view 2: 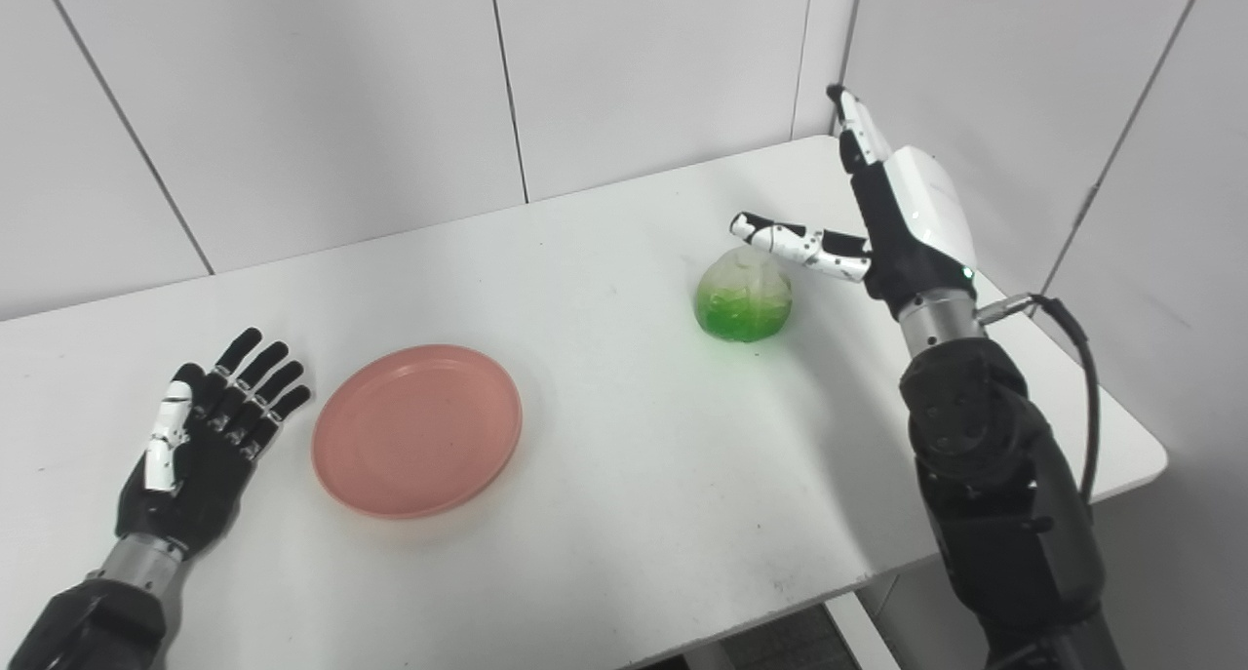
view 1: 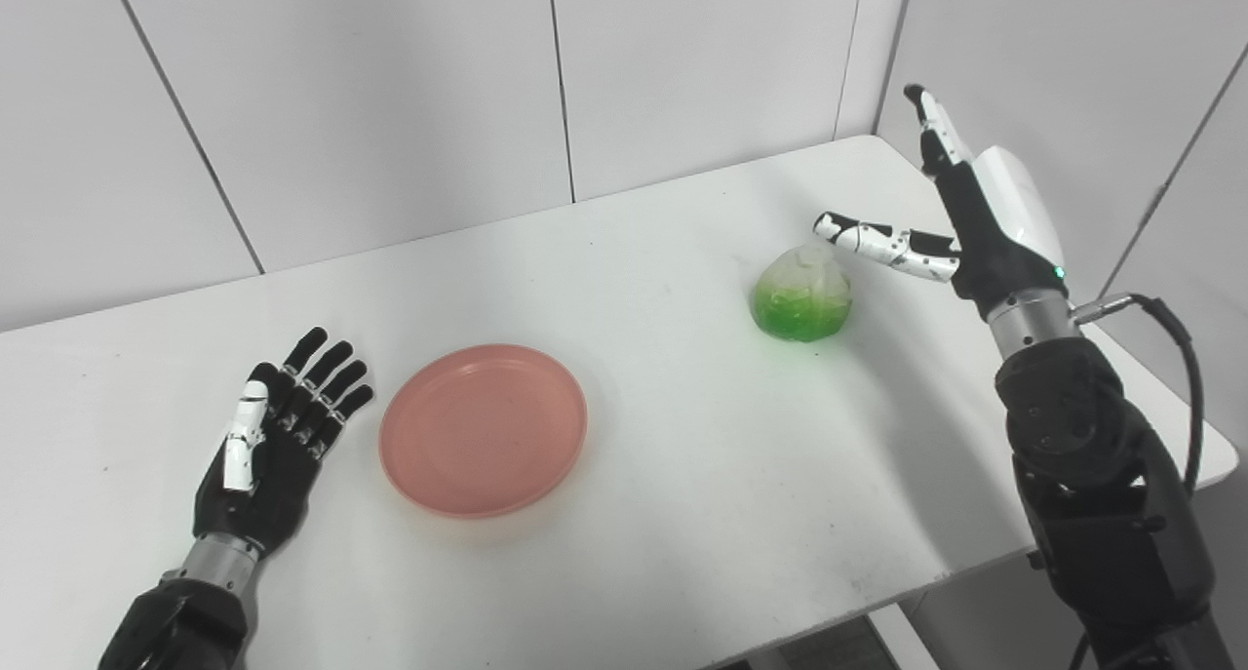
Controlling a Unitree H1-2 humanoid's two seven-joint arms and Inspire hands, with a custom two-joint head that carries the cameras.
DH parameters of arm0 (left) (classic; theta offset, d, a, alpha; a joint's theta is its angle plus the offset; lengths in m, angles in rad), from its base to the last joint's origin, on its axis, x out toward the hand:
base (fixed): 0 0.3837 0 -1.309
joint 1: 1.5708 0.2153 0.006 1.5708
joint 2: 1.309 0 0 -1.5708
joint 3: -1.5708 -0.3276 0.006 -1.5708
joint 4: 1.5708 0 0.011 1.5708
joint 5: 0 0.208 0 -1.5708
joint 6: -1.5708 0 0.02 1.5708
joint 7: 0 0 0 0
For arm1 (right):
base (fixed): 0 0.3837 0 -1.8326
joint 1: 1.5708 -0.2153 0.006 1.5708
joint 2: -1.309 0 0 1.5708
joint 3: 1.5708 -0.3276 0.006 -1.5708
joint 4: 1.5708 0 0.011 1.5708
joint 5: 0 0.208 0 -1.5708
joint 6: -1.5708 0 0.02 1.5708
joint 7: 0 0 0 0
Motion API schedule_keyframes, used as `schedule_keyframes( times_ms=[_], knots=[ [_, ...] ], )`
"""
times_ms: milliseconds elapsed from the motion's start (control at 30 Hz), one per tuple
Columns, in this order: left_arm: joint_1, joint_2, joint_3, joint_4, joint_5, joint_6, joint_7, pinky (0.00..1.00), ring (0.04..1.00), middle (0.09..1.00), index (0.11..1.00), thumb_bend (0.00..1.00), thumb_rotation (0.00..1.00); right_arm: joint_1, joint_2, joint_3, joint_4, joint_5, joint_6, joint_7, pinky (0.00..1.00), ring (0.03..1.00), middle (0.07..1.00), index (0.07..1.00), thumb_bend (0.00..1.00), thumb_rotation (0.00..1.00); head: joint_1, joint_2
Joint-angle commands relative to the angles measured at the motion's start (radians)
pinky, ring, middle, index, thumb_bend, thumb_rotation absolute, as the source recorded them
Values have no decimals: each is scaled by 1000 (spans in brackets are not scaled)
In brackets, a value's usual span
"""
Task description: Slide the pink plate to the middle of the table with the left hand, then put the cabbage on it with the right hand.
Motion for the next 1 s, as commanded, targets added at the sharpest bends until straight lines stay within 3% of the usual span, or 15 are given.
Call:
schedule_keyframes(
  times_ms=[0,167,400,633,967],
  knots=[
    [67,31,12,88,18,4,-1,855,872,881,882,503,864,-33,-22,-11,10,24,-23,-23,766,940,1000,1000,1000,712,0,-1],
    [67,31,15,85,15,7,-3,858,875,884,879,500,854,-47,-27,3,98,64,-57,-41,768,936,1000,1000,1000,713,1,0],
    [75,30,17,62,11,25,-2,853,869,877,871,505,836,-82,-32,58,221,38,-98,-103,814,932,992,1000,1000,748,10,6],
    [87,31,16,31,14,34,1,857,871,878,872,497,845,-127,-43,92,335,51,-143,-139,797,913,979,1000,1000,753,13,13],
    [99,32,15,-1,12,49,6,858,869,876,870,481,855,-180,-62,119,452,88,-179,-129,863,968,1000,1000,1000,718,18,27]
  ],
)
